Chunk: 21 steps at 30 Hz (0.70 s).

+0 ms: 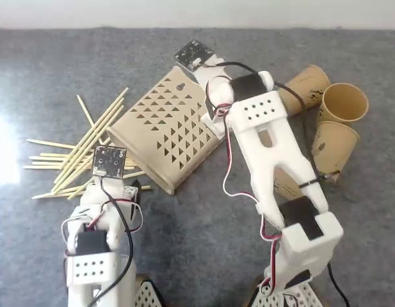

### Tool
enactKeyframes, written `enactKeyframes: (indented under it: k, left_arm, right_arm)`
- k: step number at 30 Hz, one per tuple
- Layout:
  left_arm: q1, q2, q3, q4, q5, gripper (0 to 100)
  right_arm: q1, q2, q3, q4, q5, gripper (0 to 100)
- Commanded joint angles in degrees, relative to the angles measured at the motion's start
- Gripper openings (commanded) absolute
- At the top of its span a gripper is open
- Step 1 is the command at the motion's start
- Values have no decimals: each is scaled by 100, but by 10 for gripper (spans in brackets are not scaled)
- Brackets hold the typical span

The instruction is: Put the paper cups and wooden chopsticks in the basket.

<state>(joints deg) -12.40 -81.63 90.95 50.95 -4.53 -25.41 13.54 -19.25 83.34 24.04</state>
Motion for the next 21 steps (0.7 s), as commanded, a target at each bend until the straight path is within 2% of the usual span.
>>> enactKeyframes:
  k: [1, 8, 14, 21]
  left_arm:
    - [53, -967, 119, 369, 0, 159]
    - [62, -1881, 321, 791, 0, 159]
    - [62, -1934, 356, 809, 0, 159]
    - [62, -1934, 356, 800, 0, 159]
  right_arm:
    - [-4, 286, -273, -409, 378, 284]
    - [-66, 593, -273, -804, 563, 284]
    - [-40, 690, -273, -1095, 818, 284]
    - [330, 1226, -281, -1130, 853, 284]
